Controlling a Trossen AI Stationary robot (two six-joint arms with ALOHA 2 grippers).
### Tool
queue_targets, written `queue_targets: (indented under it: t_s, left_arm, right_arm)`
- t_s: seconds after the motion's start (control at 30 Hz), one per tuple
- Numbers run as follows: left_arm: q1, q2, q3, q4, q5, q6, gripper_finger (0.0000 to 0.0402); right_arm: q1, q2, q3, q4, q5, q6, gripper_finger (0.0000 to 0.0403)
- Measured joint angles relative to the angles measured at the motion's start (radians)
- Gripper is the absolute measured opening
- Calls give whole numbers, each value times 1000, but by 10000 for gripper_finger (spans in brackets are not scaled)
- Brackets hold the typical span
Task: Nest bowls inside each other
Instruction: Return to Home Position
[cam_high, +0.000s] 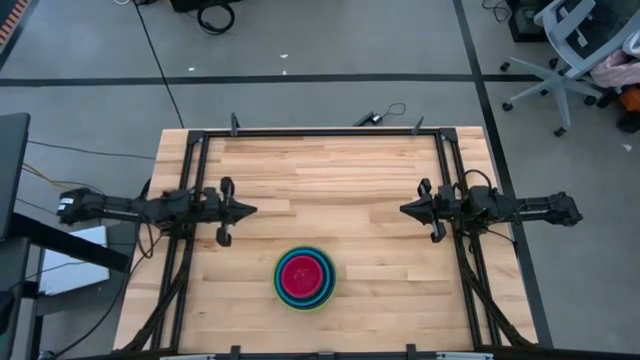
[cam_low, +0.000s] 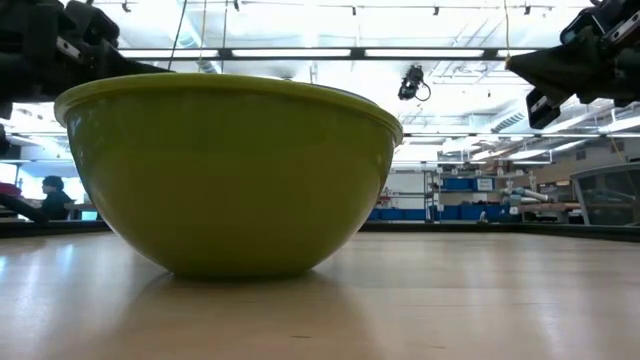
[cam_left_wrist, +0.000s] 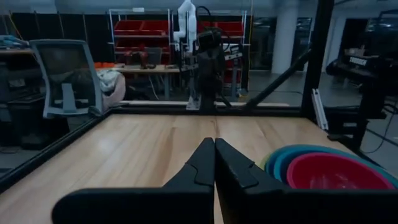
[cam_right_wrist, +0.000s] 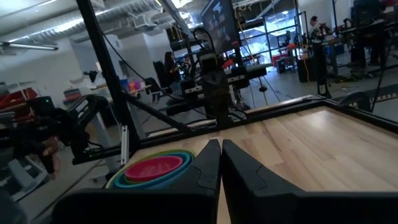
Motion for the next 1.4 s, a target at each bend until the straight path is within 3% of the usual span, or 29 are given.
queue_targets:
  t_s: [0.1,0.27,0.33,0.63,0.8,1.4]
  left_arm:
    - [2,-60,0,-64,27,11,7]
    - [2,-179,0,-131,210,18,7]
    - [2,-223,0,-159,229,21,7]
    - [43,-292,0,-319,100,37,7]
    - [67,-291,-1,-329,-42,-74,7]
    - [74,-291,-1,-330,-54,-114,7]
  right_arm:
    - [0,0,0,0,0,0,23]
    - [0,0,0,0,0,0,23]
    - [0,0,0,0,0,0,24]
    - [0,0,0,0,0,0,23]
    - [0,0,0,0,0,0,24]
    - [0,0,0,0,0,0,23]
